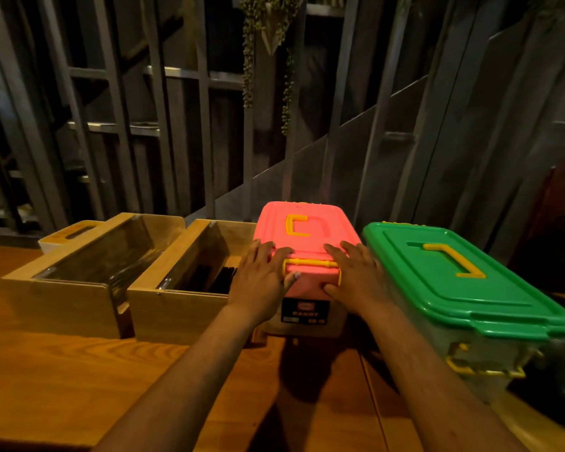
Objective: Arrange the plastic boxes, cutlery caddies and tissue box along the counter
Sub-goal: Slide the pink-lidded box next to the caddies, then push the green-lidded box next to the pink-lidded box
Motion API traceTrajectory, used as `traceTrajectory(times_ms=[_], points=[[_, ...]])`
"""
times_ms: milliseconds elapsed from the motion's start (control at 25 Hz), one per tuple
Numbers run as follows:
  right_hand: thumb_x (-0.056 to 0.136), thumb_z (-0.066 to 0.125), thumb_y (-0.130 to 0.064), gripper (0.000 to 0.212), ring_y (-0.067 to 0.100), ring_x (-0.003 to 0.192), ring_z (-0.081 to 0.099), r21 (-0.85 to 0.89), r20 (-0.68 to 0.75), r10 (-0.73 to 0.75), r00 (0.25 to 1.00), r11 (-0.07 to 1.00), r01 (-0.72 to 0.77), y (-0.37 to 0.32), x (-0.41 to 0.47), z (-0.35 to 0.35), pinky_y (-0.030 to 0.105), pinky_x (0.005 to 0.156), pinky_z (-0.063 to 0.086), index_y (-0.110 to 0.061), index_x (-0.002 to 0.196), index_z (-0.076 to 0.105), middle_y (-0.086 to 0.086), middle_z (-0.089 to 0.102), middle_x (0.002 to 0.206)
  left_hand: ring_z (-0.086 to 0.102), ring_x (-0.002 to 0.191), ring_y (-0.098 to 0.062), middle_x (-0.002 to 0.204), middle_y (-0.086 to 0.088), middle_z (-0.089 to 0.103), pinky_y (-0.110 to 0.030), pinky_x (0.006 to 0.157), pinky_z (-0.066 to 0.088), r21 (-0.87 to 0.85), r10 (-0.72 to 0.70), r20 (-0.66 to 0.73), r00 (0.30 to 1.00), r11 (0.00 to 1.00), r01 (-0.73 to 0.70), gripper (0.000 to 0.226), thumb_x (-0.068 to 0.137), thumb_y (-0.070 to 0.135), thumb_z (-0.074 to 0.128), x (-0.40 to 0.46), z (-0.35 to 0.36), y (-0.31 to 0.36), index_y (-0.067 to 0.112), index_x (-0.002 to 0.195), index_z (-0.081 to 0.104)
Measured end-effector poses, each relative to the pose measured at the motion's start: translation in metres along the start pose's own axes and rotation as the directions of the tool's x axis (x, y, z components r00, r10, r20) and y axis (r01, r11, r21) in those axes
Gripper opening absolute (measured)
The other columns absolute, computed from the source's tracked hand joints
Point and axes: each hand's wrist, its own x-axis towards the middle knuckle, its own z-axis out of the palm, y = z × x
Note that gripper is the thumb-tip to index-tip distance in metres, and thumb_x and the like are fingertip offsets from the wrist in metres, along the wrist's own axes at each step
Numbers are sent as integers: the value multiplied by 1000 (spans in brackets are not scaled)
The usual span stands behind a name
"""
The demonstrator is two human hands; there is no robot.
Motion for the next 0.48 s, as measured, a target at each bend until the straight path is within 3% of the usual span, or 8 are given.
traceTrajectory(times_ms=[120, 240, 360, 480], points=[[76, 66, -55, 98, 31, 147, 10, -51, 113, 17, 993, 999, -11, -8, -16, -18, 50, 118, 17, -32, 151, 9, 6, 14, 161, 21, 143, -34, 152, -10, 33, -49, 115, 21, 59, -97, 33, 995, 994, 95, 57, 96, 56, 35, -6, -11, 17, 29, 146, 29], [78, 64, -50, 83, 28, 143, 26, 36, 125, -59, 990, 998, 55, -9, -44, -43, 43, 114, 28, -31, 149, 25, 5, 26, 158, 34, 136, -32, 147, -9, 42, -47, 110, 30, -11, -97, 18, 995, 995, 97, 53, 95, 54, 41, -25, -23, 36, 29, 142, 39], [77, 62, -48, 55, 23, 118, 57, 206, -50, -103, 993, 972, 111, 7, -78, -71, 39, 96, 47, -33, 129, 55, -1, 60, 133, 48, 123, -24, 134, -2, 56, -40, 101, 39, -141, -15, -58, 998, 990, 6, 41, 92, 47, 51, -49, -36, 64, 31, 130, 54], [75, 67, -47, 44, 16, 107, 62, 295, -258, -43, 965, 948, 121, 53, -114, -97, 35, 90, 49, -34, 117, 64, -6, 68, 117, 50, 120, -20, 129, 1, 60, -35, 97, 39, -275, 42, -118, 992, 959, -73, 36, 91, 40, 55, -63, -49, 110, 29, 125, 59]])
